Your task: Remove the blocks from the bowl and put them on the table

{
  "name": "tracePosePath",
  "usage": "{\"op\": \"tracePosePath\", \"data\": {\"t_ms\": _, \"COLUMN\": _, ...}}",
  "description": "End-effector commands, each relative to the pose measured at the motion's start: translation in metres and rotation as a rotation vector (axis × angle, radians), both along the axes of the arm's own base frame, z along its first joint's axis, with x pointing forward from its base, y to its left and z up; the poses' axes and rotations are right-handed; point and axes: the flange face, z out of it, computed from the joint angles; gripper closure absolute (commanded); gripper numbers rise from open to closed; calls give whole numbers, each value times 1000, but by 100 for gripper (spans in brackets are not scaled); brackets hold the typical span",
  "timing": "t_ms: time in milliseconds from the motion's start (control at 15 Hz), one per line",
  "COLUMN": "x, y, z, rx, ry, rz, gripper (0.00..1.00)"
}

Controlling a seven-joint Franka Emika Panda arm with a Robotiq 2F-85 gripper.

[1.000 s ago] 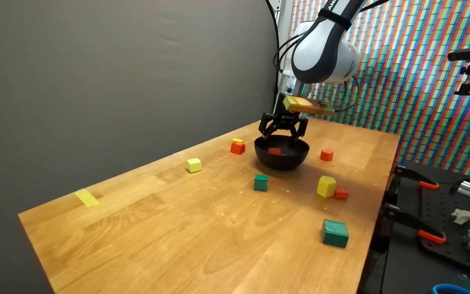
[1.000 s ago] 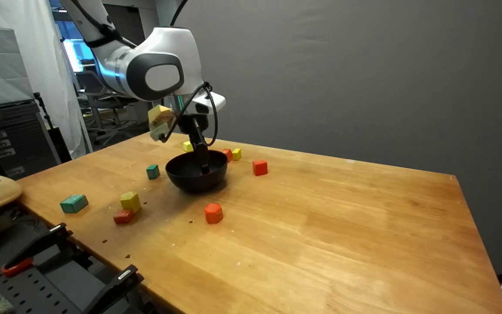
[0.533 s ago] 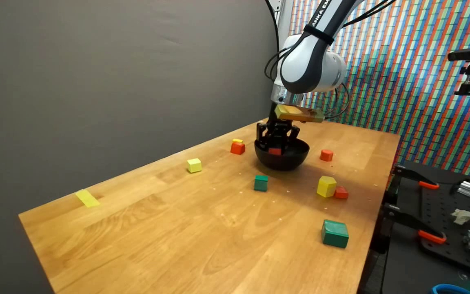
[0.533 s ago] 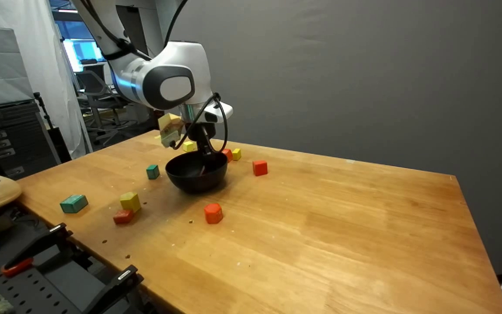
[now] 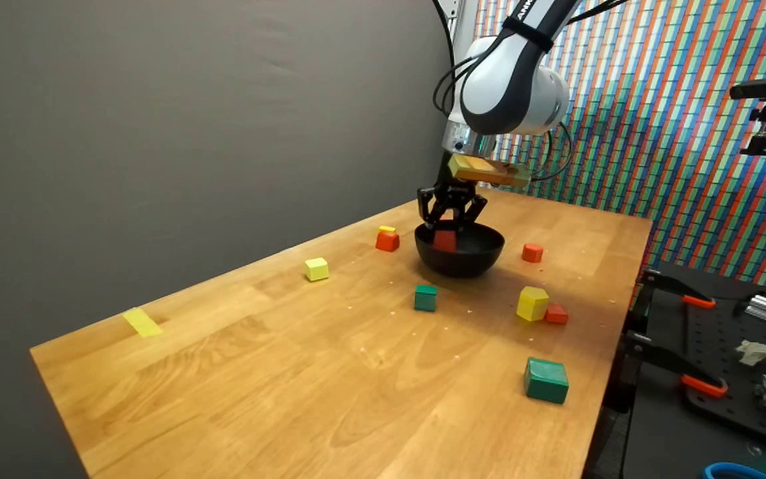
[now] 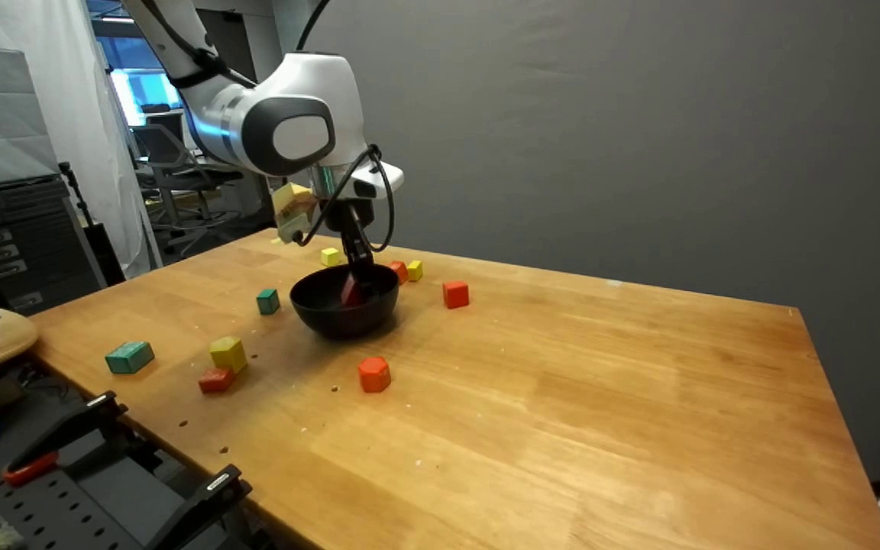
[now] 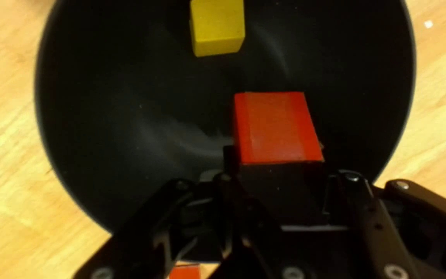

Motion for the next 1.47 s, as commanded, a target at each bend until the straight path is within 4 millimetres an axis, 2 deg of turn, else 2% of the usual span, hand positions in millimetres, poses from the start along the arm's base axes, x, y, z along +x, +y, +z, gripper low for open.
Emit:
{"op": "tracePosePath", "data": {"t_ms": 0, "x": -36, "y": -29, "z": 55, "rx": -5, "ry": -66, "rz": -96, "gripper": 80}}
{"op": "tracePosePath", "data": {"t_ms": 200, "x": -66, "y": -79, "z": 82, "rx": -29, "ry": -132, "rz": -252, "gripper": 80}}
{"op": "tracePosePath", "data": {"t_ms": 333, "x": -75, "y": -121, "z": 86, "rx": -62, "ry": -156, "rz": -352, "gripper": 80}}
{"op": "tracePosePath", "data": {"t_ms": 467, "x": -73, "y": -157, "z": 72, "rx": -110, "ry": -166, "rz": -433, "gripper": 80}}
{"op": "tracePosePath", "data": {"t_ms": 600, "x": -69, "y": -180, "z": 48, "rx": -145, "ry": -163, "rz": -487, "gripper": 80}}
{"op": "tracePosePath", "data": {"t_ms": 867, "x": -68, "y": -198, "z": 13, "rx": -160, "ry": -192, "rz": -557, "gripper": 80}}
{"op": "tracePosePath", "data": {"t_ms": 933, "x": -66, "y": -200, "z": 5, "rx": -158, "ry": -194, "rz": -573, "gripper": 63}}
{"op": "tracePosePath", "data": {"t_ms": 1000, "x": -65, "y": -202, "z": -2, "rx": -160, "ry": -192, "rz": -587, "gripper": 30}}
{"op": "tracePosePath", "data": {"t_ms": 1067, "x": -64, "y": -203, "z": -6, "rx": -157, "ry": -187, "rz": -596, "gripper": 29}}
{"op": "tracePosePath", "data": {"t_ms": 1133, "x": -64, "y": -203, "z": -8, "rx": -151, "ry": -180, "rz": -603, "gripper": 22}}
{"op": "tracePosePath", "data": {"t_ms": 1267, "x": -67, "y": -200, "z": 0, "rx": -125, "ry": -173, "rz": -603, "gripper": 6}}
{"op": "tracePosePath", "data": {"t_ms": 1333, "x": -71, "y": -196, "z": 11, "rx": -105, "ry": -182, "rz": -592, "gripper": 1}}
{"op": "tracePosePath", "data": {"t_ms": 1400, "x": -76, "y": -191, "z": 23, "rx": -92, "ry": -194, "rz": -573, "gripper": 0}}
